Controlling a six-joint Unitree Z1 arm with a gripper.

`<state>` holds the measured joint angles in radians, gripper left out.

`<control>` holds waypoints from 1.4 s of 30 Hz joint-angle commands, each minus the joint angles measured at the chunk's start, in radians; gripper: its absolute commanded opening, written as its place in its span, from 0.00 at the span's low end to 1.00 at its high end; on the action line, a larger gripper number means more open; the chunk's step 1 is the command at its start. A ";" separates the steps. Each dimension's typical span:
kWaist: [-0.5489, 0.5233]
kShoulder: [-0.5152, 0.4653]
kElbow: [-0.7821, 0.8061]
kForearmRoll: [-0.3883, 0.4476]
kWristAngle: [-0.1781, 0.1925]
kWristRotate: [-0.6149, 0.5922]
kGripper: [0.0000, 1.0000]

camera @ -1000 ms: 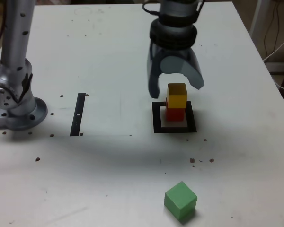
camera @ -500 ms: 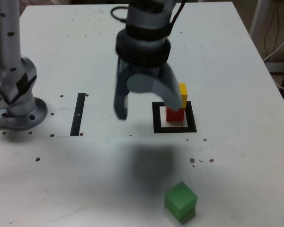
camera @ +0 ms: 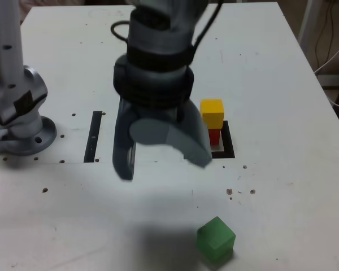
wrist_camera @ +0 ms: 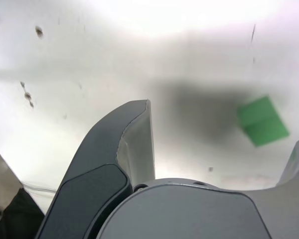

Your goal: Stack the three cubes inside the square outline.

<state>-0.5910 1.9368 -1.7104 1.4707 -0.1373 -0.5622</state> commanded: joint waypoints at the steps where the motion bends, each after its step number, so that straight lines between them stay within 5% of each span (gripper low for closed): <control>1: -0.020 0.037 -0.042 0.009 -0.013 -0.027 1.00; 15: -0.113 0.143 -0.062 -0.089 -0.026 -0.402 1.00; 29: -0.103 0.224 -0.069 -0.205 0.069 -0.462 0.99; 42: -0.052 0.290 -0.086 -0.222 0.054 -0.443 0.95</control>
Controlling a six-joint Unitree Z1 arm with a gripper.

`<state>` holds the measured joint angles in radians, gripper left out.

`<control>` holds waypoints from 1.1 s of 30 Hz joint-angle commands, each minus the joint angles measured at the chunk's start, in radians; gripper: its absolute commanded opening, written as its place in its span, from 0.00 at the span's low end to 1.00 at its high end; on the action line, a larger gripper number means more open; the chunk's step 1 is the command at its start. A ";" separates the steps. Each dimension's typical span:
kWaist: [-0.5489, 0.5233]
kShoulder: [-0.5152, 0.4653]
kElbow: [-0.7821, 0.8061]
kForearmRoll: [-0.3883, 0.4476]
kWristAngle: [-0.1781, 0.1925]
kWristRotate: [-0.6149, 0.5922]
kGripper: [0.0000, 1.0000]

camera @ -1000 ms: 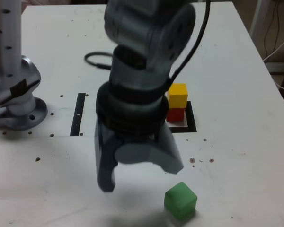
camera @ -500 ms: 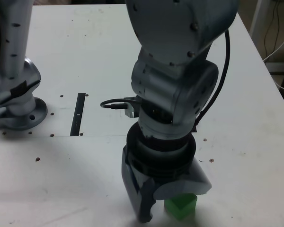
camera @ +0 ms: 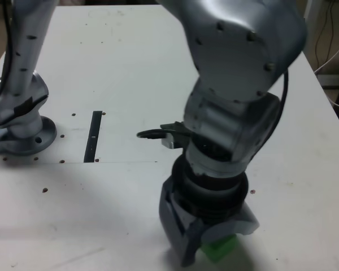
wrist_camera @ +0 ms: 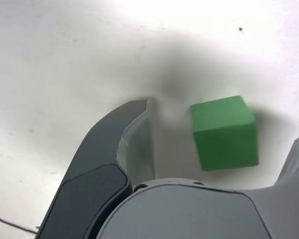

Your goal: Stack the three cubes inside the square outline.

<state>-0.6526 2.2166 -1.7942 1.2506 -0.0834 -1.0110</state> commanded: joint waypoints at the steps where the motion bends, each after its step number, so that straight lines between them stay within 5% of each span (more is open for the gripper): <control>1: 0.015 0.015 -0.003 -0.002 -0.001 0.010 0.95; 25: 0.077 0.027 0.011 -0.009 -0.036 0.100 0.69; 33: 0.082 0.028 0.008 -0.032 -0.059 0.111 0.68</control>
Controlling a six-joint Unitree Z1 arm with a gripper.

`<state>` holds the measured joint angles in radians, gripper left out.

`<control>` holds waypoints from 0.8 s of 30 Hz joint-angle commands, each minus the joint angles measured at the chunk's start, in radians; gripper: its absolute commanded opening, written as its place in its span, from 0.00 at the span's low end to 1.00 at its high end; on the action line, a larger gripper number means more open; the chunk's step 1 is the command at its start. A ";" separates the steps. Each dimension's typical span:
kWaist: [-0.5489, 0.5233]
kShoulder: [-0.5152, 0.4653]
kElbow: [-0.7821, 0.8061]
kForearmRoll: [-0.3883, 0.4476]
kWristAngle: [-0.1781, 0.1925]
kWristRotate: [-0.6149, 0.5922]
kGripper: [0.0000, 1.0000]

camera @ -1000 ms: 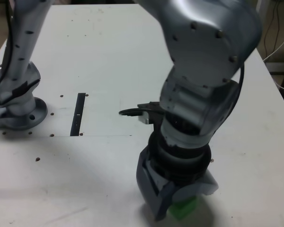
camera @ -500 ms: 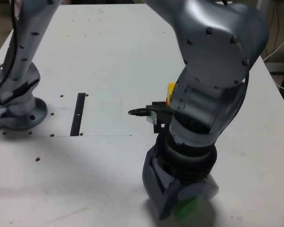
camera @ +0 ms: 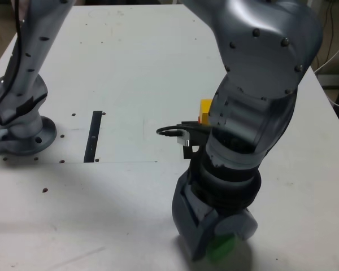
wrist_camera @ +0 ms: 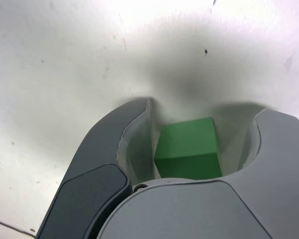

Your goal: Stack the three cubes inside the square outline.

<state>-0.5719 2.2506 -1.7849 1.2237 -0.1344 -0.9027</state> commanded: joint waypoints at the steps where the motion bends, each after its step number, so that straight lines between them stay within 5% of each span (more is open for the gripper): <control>1: 0.001 -0.006 -0.002 -0.007 -0.013 0.004 0.68; 9: 0.001 -0.002 0.000 -0.033 -0.035 0.017 0.68; 24: 0.001 -0.008 0.022 -0.017 -0.026 0.027 0.49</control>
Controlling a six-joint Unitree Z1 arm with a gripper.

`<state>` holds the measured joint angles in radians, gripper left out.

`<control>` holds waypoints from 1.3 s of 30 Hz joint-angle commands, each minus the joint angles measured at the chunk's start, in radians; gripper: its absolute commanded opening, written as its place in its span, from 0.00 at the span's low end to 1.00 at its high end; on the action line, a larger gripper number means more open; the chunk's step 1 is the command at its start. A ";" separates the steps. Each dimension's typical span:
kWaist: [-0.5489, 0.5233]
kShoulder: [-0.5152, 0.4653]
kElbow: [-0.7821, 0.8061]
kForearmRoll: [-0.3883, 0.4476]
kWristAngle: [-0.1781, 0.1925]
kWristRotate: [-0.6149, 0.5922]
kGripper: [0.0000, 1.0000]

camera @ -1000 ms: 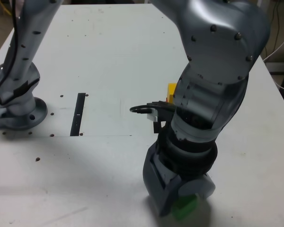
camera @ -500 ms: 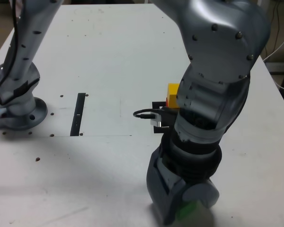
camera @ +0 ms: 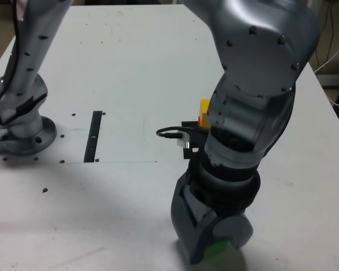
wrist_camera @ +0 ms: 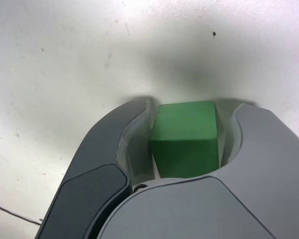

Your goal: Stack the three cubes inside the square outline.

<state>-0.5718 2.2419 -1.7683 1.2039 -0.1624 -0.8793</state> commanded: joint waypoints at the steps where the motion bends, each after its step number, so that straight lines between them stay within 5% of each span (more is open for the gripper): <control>1: 0.001 0.000 0.007 0.003 0.004 0.005 0.47; 10: 0.001 -0.052 0.031 0.033 0.069 0.053 0.39; 20: 0.006 -0.125 0.043 0.084 0.075 0.183 0.38; 30: 0.068 -0.197 -0.039 0.281 0.091 0.303 0.38; 39: 0.162 -0.226 -0.071 0.344 0.139 0.450 0.38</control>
<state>-0.4331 2.0309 -1.8264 1.5375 -0.0295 -0.4525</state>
